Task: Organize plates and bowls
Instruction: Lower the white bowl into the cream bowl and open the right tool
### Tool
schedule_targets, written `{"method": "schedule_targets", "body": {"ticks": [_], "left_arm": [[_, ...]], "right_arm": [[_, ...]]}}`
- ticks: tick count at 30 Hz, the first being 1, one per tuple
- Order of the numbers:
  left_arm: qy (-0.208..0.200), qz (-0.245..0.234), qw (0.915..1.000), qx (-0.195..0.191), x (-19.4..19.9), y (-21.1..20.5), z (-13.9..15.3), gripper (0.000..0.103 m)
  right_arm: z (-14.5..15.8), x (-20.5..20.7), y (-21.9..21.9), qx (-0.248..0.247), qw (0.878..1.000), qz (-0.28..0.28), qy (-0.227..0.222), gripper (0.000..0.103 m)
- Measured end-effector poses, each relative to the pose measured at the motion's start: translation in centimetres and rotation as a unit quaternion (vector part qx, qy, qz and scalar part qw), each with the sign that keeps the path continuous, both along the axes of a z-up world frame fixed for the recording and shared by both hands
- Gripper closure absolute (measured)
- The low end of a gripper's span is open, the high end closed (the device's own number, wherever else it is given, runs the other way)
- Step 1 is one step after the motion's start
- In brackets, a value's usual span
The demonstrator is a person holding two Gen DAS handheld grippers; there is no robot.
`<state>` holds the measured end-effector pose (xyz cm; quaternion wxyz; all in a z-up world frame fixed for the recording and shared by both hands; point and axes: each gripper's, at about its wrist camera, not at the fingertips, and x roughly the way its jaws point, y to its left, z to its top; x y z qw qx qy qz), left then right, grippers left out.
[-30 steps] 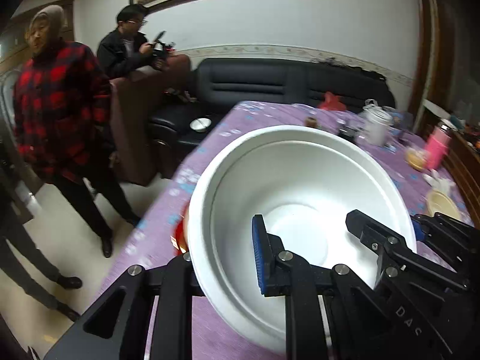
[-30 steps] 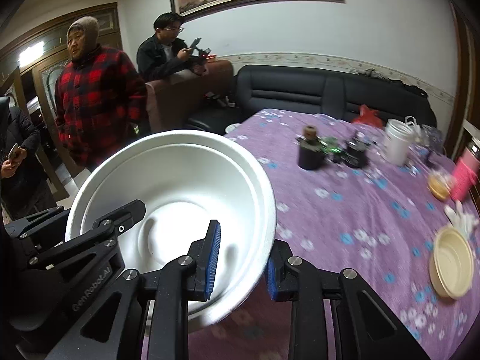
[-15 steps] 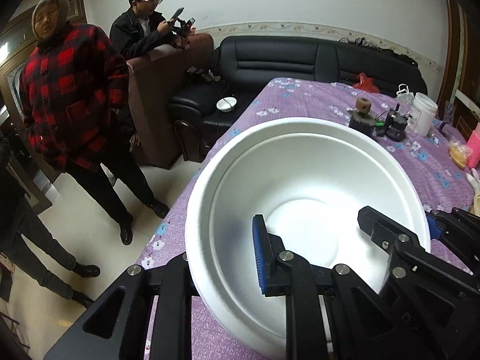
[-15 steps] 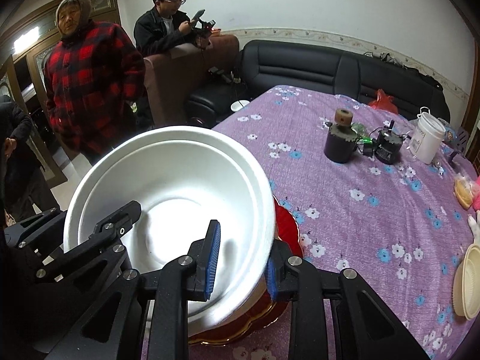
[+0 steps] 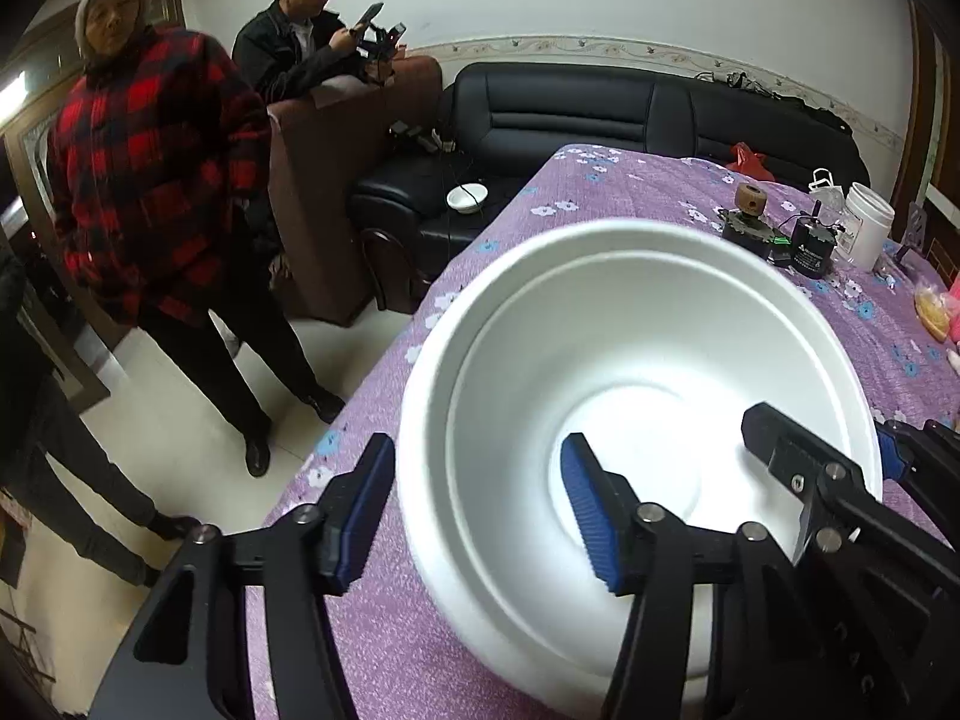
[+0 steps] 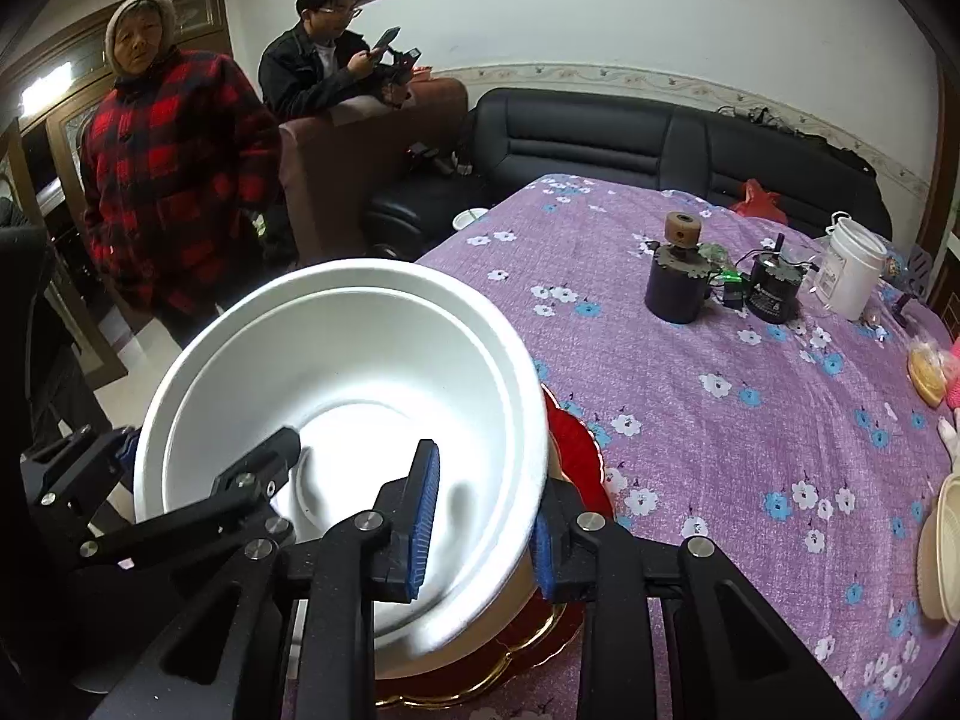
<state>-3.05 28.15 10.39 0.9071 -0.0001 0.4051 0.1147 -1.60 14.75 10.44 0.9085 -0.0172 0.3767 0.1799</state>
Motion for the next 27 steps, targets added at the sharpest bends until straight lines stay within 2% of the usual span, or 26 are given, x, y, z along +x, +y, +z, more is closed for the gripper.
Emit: {"method": "schedule_targets", "body": {"ticks": [4,7,12,14,16,18,20,22,27], "left_arm": [[0.003,0.007,0.9999,-0.013,-0.6,0.7,0.0,0.037],[0.001,0.012,0.9997,-0.02,-1.3,1.2,0.2,0.037],[-0.004,0.016,0.9988,-0.046,-2.6,2.1,0.7,0.036],[-0.013,0.022,0.9985,-0.049,-3.3,2.3,1.1,0.036],[-0.024,0.026,0.9979,-0.055,-4.0,2.5,1.8,0.036],[-0.033,0.031,0.9973,-0.059,-4.8,2.7,2.3,0.032],[-0.044,0.033,0.9966,-0.062,-5.5,2.6,2.8,0.024],[-0.055,0.033,0.9962,-0.058,-6.1,2.4,3.3,0.022],[-0.07,0.038,0.9967,-0.012,-7.2,0.8,3.5,0.018]], "right_arm": [[0.0,-0.1,0.0,-0.003,1.0,-0.001,-0.01,0.062],[0.0,-0.2,0.0,0.004,1.0,0.001,-0.009,0.053],[0.4,-0.5,-0.3,0.02,1.0,0.009,-0.01,0.045],[0.8,-0.8,-0.4,0.02,1.0,0.004,-0.021,0.036],[1.4,-1.1,-0.8,0.022,0.999,-0.005,-0.039,0.019],[1.8,-1.1,-1.2,0.029,0.999,-0.009,-0.044,0.013],[2.1,-1.2,-1.7,0.034,0.998,-0.016,-0.045,0.013],[2.6,-1.5,-2.2,0.041,0.998,-0.024,-0.051,0.013],[3.0,-2.7,-3.9,0.047,0.996,-0.044,-0.055,0.013]]}}
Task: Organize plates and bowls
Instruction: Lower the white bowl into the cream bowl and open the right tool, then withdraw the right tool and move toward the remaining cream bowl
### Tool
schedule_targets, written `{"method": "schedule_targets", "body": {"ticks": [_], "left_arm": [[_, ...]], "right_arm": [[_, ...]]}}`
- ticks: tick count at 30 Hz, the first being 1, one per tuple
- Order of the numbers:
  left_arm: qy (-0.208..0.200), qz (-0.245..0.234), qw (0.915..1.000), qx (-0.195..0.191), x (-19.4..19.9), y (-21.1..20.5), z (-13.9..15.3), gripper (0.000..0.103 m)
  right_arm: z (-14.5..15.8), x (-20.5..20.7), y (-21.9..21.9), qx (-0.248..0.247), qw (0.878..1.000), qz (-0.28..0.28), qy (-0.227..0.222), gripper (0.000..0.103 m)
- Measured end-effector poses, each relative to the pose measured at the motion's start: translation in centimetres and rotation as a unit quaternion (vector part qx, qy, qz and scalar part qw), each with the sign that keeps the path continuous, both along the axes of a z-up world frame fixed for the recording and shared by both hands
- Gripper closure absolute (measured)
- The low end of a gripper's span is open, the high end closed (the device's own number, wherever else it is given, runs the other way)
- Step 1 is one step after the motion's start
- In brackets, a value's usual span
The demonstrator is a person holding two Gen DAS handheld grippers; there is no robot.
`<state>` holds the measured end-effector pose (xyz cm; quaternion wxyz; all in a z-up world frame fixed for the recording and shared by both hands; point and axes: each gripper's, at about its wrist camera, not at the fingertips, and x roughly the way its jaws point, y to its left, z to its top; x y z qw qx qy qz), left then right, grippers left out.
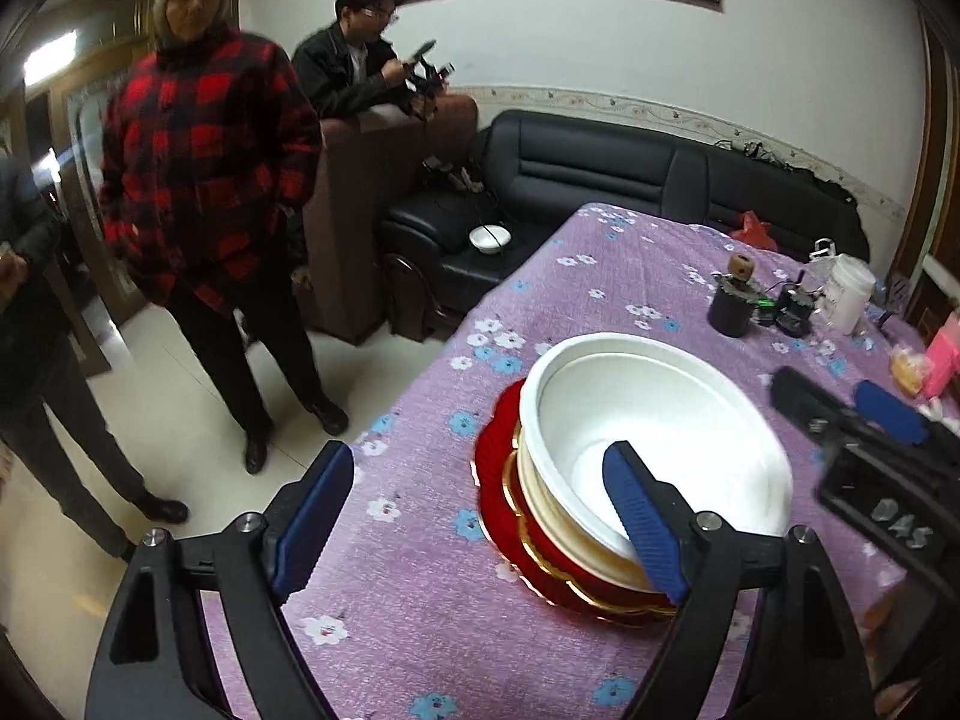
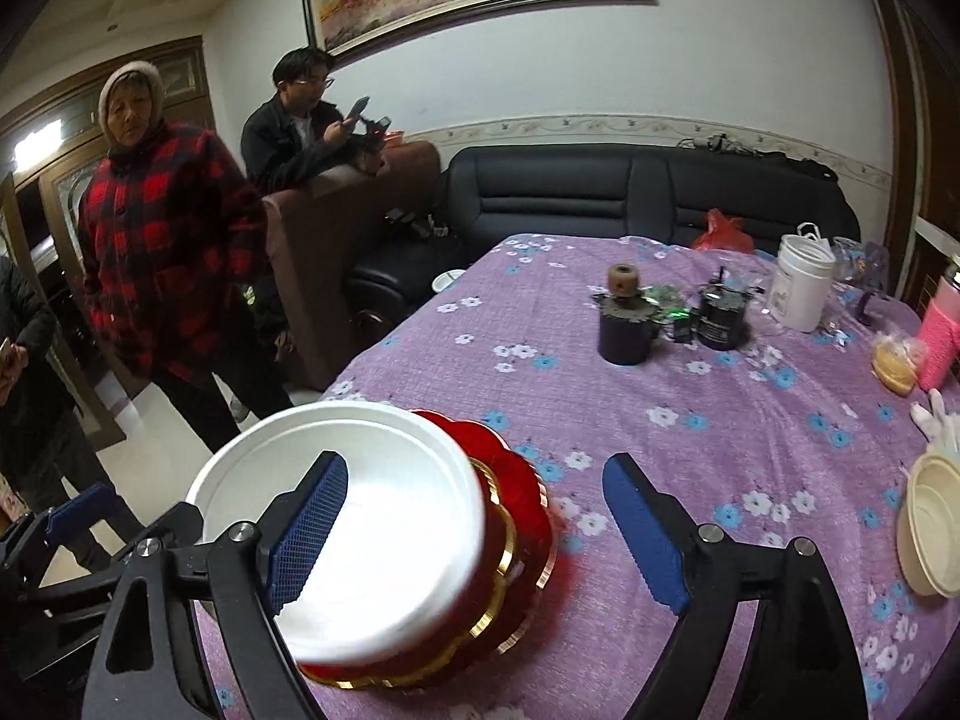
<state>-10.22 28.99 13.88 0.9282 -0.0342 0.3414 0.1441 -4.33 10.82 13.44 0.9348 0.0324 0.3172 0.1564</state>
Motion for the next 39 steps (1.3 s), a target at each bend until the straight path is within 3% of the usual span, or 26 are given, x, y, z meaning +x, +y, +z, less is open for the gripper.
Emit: {"method": "schedule_targets", "body": {"ticks": [4,11,18,26,39], "left_arm": [[0.021,0.005,0.9998,-0.002,0.4,-0.1,-1.1,0.017],[0.013,0.007,0.9997,-0.02,-1.2,-0.8,-1.0,0.017],[-0.004,-0.068,0.9968,-0.04,-4.2,-6.3,-0.7,0.017],[0.016,-0.151,0.9883,-0.001,-5.1,-14.3,-1.5,0.017],[0.038,-0.193,0.979,0.052,-3.4,-21.7,-2.6,0.017]], "right_arm": [[0.0,-1.6,-2.4,0.013,1.0,-0.011,0.002,0.012],[-0.6,-4.8,-9.0,0.036,0.997,-0.064,0.002,0.012],[-2.1,-7.1,-16.2,0.065,0.989,-0.132,0.029,0.012],[-3.5,-9.6,-22.1,0.058,0.981,-0.182,0.032,0.012],[-6.1,-10.4,-30.7,0.077,0.966,-0.241,0.049,0.012]]}}
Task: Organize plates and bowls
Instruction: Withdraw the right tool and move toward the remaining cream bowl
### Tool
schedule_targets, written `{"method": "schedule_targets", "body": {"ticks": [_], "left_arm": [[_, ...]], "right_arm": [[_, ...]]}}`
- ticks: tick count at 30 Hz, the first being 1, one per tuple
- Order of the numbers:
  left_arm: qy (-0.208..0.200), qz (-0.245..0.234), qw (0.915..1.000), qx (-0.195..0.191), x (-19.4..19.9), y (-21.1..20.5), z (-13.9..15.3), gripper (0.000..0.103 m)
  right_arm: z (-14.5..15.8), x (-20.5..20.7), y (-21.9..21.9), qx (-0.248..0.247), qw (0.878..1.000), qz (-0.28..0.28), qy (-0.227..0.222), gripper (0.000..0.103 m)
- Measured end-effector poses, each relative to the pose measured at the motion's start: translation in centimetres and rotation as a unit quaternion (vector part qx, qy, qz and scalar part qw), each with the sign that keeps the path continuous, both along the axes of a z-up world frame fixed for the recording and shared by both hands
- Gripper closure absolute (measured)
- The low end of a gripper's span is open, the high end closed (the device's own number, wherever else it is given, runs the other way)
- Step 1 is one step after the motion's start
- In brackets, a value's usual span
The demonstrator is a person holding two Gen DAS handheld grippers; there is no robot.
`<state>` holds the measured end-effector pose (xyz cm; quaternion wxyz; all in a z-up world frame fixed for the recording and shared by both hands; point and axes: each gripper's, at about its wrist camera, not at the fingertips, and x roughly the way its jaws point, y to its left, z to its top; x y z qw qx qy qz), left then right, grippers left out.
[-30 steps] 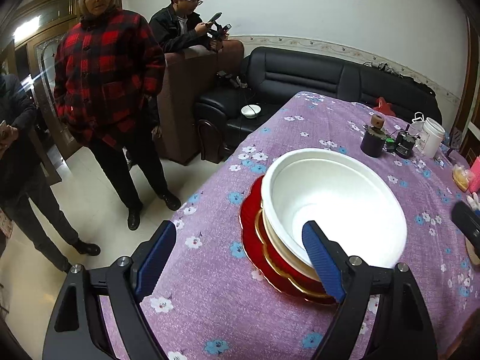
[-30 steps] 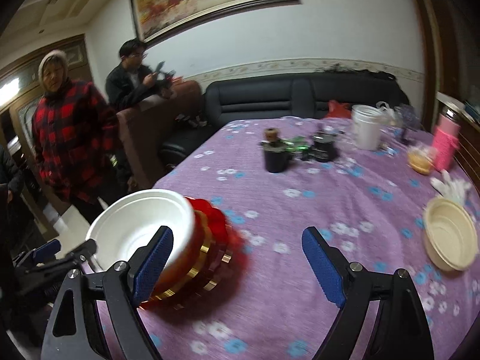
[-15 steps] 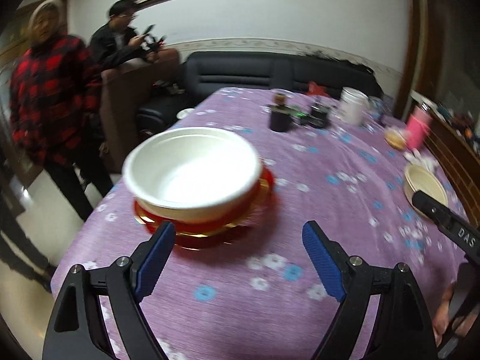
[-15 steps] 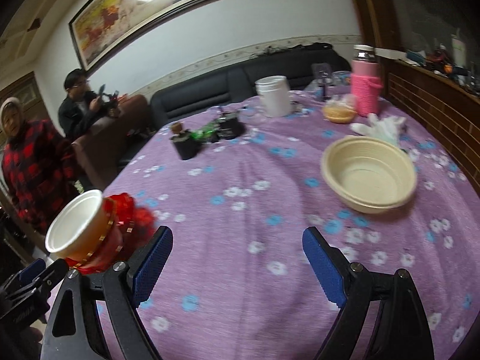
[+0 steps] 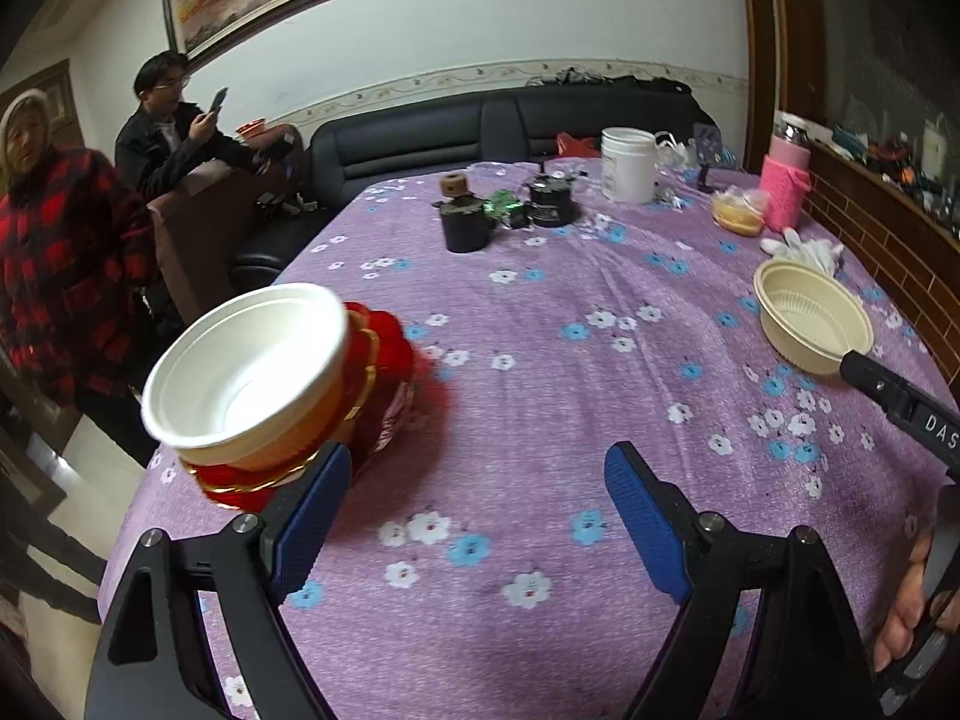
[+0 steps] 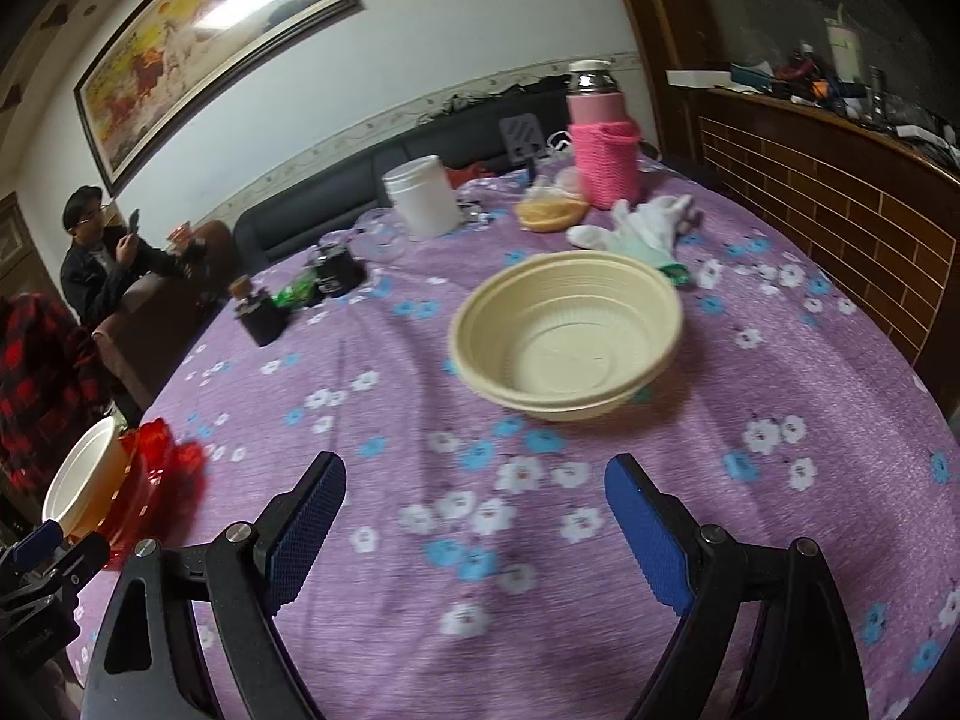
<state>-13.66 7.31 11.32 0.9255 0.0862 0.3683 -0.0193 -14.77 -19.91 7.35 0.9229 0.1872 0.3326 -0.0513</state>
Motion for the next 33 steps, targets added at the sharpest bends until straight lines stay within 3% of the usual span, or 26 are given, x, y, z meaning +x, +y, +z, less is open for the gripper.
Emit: {"method": "schedule_targets", "body": {"ticks": [14,33], "left_arm": [[0.018,-0.035,0.9982,0.044,1.9,-6.2,-1.6,0.017],[0.024,-0.058,0.995,0.077,3.0,-11.2,-2.6,0.017]], "right_arm": [[-1.1,0.1,-5.7,0.013,0.999,-0.042,0.009,0.012],[-0.6,2.3,-10.2,0.005,0.997,-0.074,0.001,0.012]]}}
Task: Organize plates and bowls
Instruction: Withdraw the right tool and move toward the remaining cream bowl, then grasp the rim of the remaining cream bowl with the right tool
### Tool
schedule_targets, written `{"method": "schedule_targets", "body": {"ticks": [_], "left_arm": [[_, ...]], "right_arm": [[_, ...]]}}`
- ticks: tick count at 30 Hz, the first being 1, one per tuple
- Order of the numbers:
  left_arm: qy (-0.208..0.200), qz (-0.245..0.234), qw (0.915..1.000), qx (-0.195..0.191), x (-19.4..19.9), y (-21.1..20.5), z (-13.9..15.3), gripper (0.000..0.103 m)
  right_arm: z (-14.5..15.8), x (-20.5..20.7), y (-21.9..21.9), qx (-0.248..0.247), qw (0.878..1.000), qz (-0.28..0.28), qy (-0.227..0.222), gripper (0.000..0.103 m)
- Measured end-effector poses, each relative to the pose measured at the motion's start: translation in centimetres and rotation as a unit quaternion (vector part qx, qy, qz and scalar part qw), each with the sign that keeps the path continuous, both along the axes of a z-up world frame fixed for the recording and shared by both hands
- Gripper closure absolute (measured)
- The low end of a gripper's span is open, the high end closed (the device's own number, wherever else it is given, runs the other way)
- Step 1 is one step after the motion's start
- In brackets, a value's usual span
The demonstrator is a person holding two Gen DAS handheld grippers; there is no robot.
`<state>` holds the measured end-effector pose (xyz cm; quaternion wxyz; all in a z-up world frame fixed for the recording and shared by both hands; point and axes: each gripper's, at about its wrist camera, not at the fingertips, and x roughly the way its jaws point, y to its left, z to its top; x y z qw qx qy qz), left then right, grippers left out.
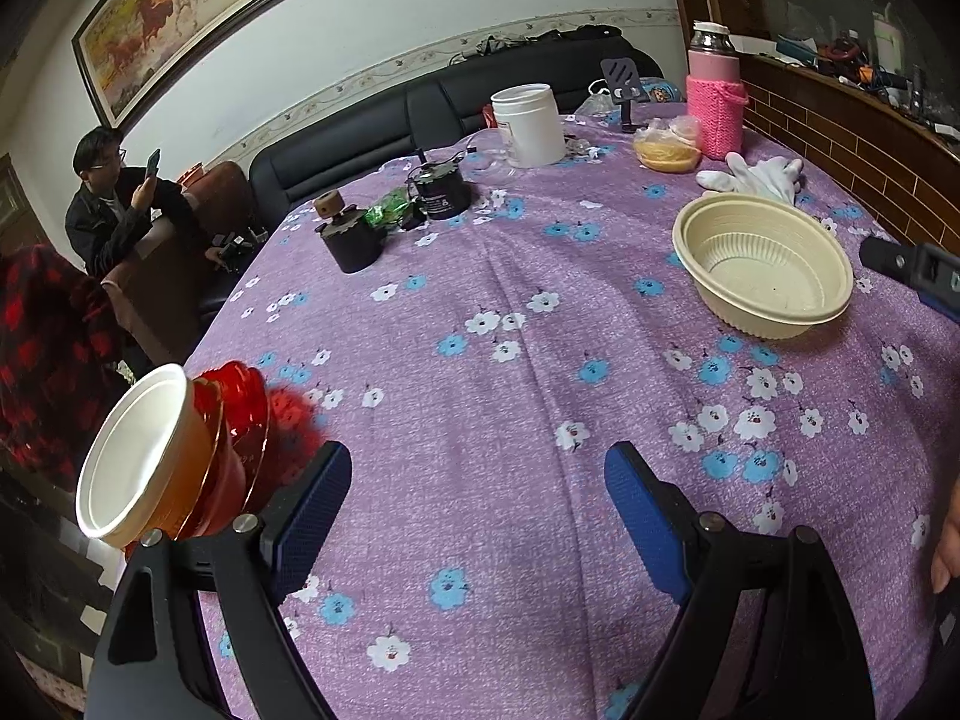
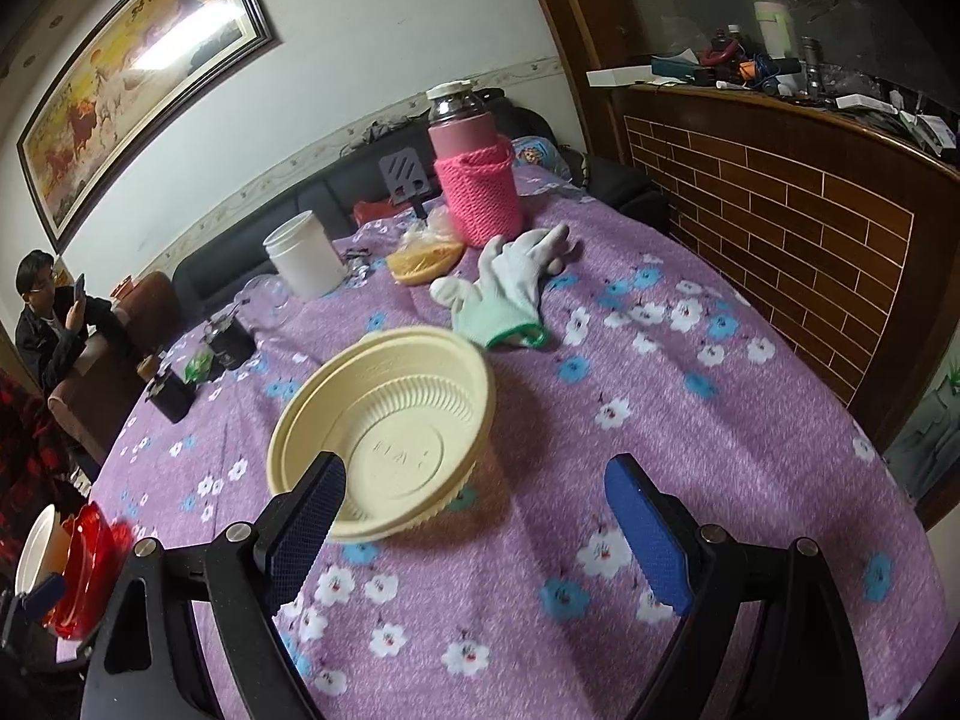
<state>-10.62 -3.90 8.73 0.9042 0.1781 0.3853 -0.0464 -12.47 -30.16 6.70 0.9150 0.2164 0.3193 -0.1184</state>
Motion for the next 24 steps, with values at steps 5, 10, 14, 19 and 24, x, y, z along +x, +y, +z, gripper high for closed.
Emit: {"method": "schedule_targets", "body": {"ticks": [5,10,14,19,24], "left_arm": [[0.001,-0.008,0.9999,0.01,0.4,-1.2,-0.3,0.017],[0.008,-0.014,0.9998,0.015,1.6,-2.1,-0.4,0.017],[0.05,-0.015,0.9981,-0.033,4.3,-2.3,-0.3,0.017],[0.092,-0.02,0.9919,-0.086,8.7,-3.7,-0.5,0.017],[0.137,-0.035,0.9812,-0.131,12.1,-5.9,-1.4,0.018]], "right_arm": [[-0.4,1.8,-0.9,0.0,1.0,-0.005,0.005,0.012],[-1.4,2.4,-1.6,0.005,1.0,-0.006,-0.001,0.012],[-2.4,2.8,-2.4,0.02,1.0,-0.003,0.004,0.012],[-2.7,2.9,-2.9,0.032,0.999,-0.003,0.002,0.012],[-2.8,3.3,-2.2,0.019,1.0,0.007,0.006,0.017]]}}
